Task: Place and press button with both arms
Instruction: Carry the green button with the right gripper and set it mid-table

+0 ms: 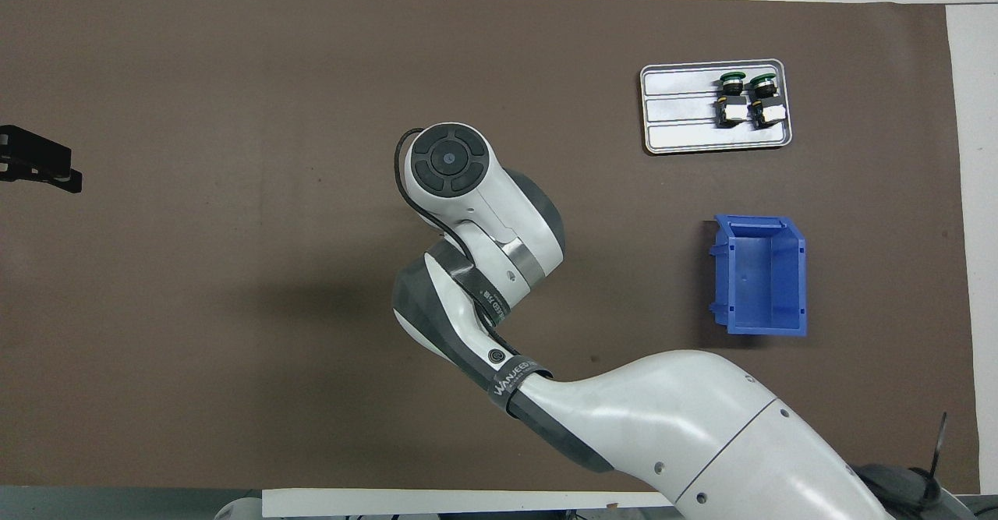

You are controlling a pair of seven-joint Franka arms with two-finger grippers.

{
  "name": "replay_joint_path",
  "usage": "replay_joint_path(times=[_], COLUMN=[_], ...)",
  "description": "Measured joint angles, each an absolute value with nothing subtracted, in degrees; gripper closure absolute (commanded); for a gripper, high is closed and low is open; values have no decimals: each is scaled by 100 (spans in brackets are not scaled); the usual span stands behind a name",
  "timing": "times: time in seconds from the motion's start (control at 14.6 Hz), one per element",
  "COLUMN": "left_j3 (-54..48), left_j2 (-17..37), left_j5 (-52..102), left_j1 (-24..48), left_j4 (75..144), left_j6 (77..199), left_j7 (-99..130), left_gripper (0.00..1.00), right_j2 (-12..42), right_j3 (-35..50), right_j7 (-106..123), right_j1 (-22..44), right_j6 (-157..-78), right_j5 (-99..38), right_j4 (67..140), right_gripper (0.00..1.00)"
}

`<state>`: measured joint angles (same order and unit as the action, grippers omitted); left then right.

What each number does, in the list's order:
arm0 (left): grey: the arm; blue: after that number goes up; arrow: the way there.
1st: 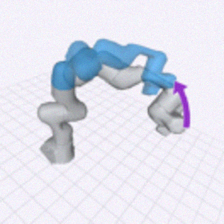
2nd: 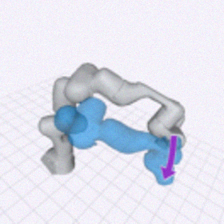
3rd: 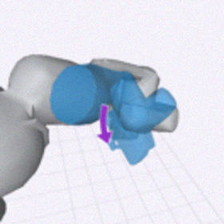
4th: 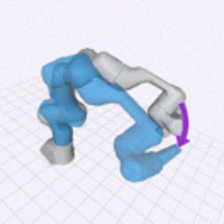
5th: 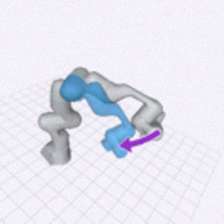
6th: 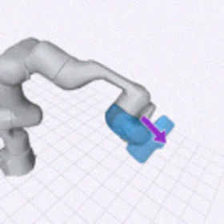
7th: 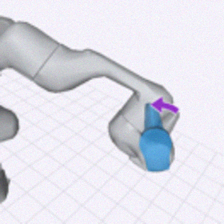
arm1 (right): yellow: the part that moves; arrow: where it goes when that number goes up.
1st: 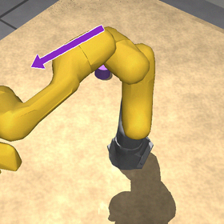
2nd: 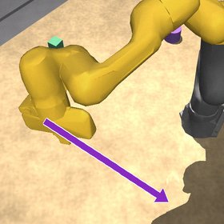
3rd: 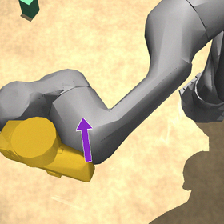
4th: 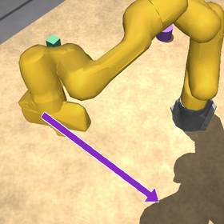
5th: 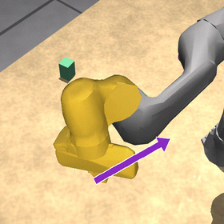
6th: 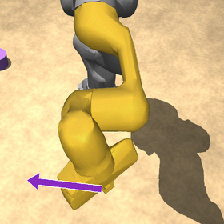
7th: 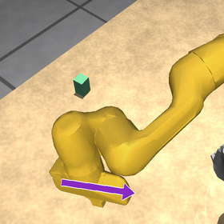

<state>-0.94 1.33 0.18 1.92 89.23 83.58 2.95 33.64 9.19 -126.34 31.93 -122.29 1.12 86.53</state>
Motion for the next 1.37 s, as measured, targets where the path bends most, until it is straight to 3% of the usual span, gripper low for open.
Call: replay_joint_path(times=[0.27,0.34,0.48,0.55,0.75,0.96,1.37], left_j3=[-93,-92,-89,-88,-87,-88,-106], left_j2=[133,133,133,133,133,133,133], left_j5=[18,18,18,18,18,18,16], left_j1=[191,191,189,188,188,190,282], left_j4=[8923,8923,8923,8923,8923,8923,8923], left_j6=[8358,8358,8358,8358,8358,8358,8358], left_j7=[296,297,317,368,577,687,1632], left_gripper=[0,0,0,0,0,0,0], right_j2=[3392,3401,3411,3412,3385,3155,1820], right_j3=[925,925,923,923,921,897,876], right_j7=[-13003,-13026,-13027,-13027,-13023,-12583,-9667], right_j1=[3326,3341,3341,3342,3339,3128,1858], right_j6=[-12504,-12522,-12617,-12633,-12531,-11917,-10139], right_j5=[111,111,111,114,131,148,144], right_j4=[8889,8918,8980,8995,8831,8413,8319], right_gripper=[76,62,17,1,0,0,0])
